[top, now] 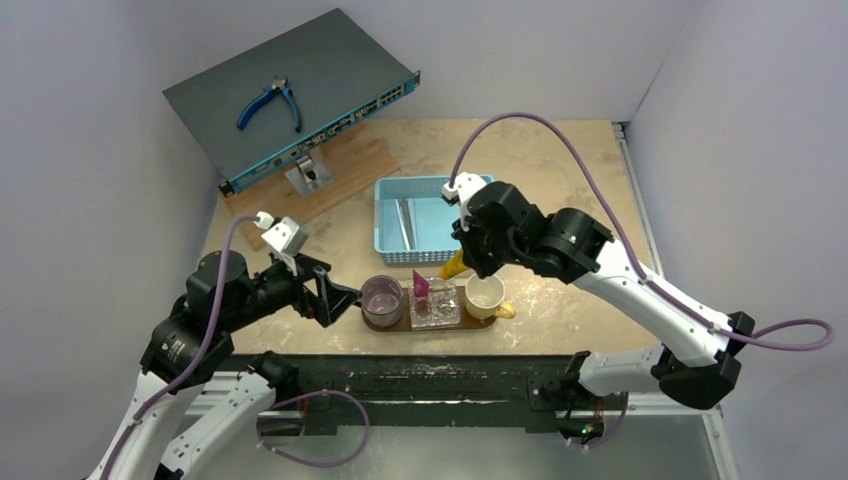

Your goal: Prepare toiletry sets of a toothbrush and toothpaste on the tray

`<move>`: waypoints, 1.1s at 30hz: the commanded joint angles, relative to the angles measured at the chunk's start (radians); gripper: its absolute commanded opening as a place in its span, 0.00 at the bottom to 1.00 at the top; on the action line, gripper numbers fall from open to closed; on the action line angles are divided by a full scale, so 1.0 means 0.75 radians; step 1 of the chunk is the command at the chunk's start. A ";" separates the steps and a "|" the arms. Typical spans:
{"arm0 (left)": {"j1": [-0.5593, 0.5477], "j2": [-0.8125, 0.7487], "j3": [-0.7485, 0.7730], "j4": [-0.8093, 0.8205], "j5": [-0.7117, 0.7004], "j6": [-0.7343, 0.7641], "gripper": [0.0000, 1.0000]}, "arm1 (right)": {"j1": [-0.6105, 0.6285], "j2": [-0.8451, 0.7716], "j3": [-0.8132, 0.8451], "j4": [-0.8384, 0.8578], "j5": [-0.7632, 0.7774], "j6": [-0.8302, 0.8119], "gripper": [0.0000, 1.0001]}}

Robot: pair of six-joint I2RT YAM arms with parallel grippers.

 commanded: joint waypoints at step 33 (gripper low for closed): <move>-0.002 -0.073 -0.034 0.026 -0.043 0.030 0.98 | 0.130 0.216 0.020 0.054 0.132 0.014 0.00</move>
